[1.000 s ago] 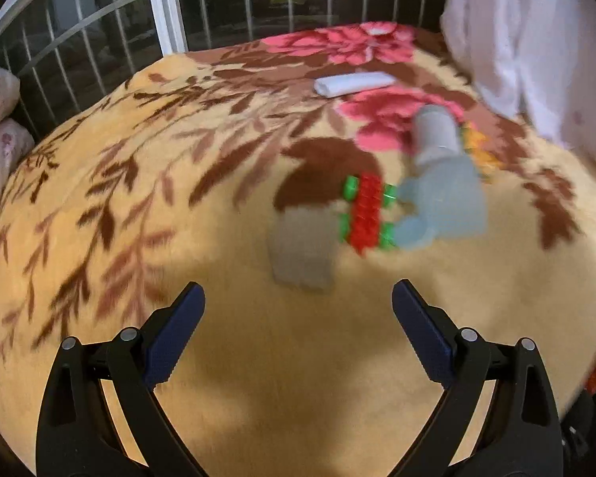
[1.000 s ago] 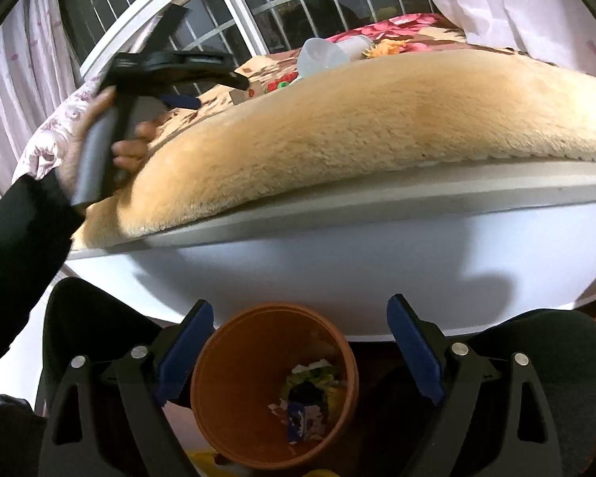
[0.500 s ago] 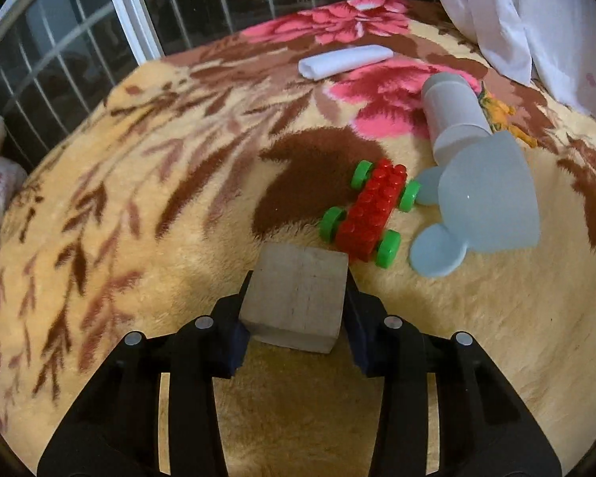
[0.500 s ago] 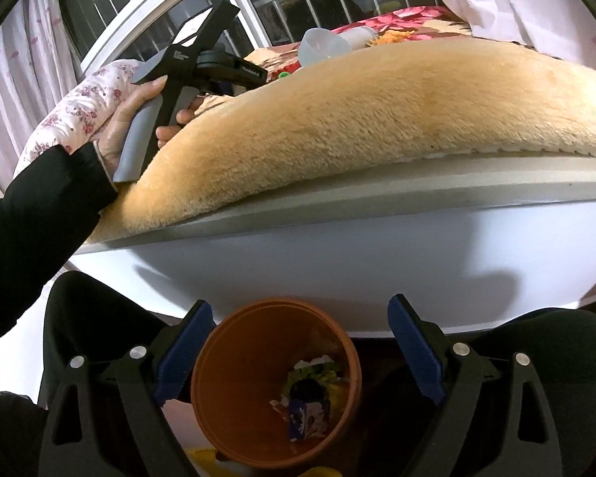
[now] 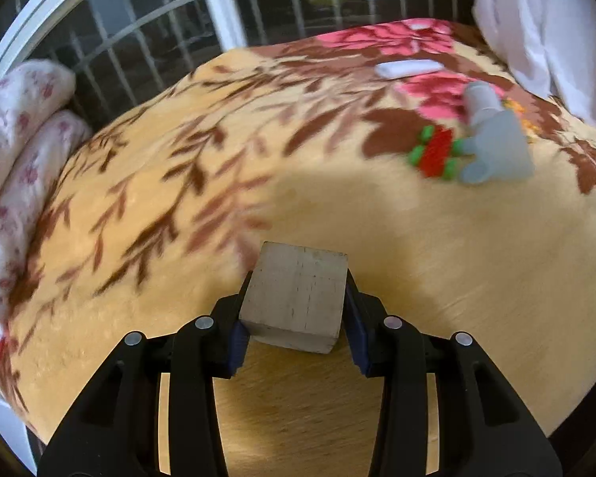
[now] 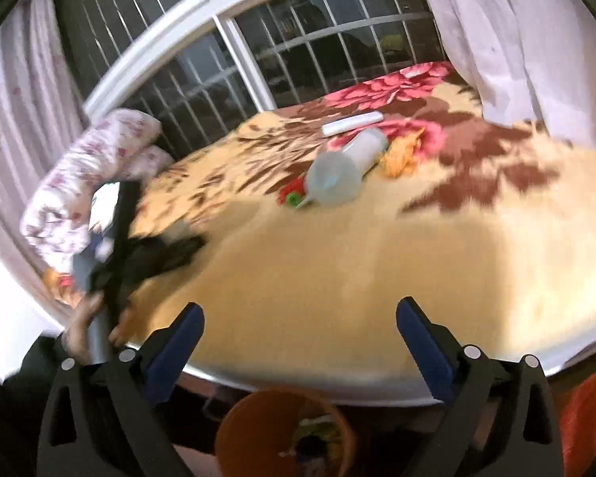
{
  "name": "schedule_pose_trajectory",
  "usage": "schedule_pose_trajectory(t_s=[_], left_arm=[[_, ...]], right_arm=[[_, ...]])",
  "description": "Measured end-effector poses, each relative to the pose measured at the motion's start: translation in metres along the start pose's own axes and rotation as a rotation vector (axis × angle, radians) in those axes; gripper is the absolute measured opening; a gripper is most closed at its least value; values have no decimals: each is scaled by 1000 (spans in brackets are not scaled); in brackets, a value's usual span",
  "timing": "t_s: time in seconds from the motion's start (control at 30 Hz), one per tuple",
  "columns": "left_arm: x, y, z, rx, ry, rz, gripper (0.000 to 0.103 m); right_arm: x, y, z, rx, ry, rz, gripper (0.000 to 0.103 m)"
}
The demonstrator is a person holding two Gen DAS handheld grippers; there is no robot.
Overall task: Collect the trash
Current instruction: 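Grasp the clear plastic cup with the right tool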
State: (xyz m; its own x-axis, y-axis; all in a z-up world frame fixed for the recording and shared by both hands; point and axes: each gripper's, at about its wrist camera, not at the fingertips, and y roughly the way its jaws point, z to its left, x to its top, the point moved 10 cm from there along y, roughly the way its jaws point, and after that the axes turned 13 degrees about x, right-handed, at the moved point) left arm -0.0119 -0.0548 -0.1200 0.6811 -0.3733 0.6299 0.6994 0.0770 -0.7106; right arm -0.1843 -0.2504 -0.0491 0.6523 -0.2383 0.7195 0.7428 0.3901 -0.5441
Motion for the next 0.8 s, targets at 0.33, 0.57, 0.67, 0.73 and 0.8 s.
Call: schedule_pose_trajectory(t_s=[0.33, 0.57, 0.67, 0.73, 0.8], left_arm=[[5, 13, 4, -42, -83, -24, 35], [4, 16, 5, -77, -105, -18, 35], [5, 16, 4, -76, -102, -21, 35], [5, 15, 3, -83, -108, -21, 35], [7, 10, 6, -93, -127, -38, 35]], right_arm=[[89, 102, -27, 14, 77, 81, 76], [98, 169, -55, -16, 236, 190, 22], [92, 177, -56, 6, 305, 194, 9], [94, 165, -48, -12, 264, 153, 9], [94, 145, -34, 4, 224, 102, 9]])
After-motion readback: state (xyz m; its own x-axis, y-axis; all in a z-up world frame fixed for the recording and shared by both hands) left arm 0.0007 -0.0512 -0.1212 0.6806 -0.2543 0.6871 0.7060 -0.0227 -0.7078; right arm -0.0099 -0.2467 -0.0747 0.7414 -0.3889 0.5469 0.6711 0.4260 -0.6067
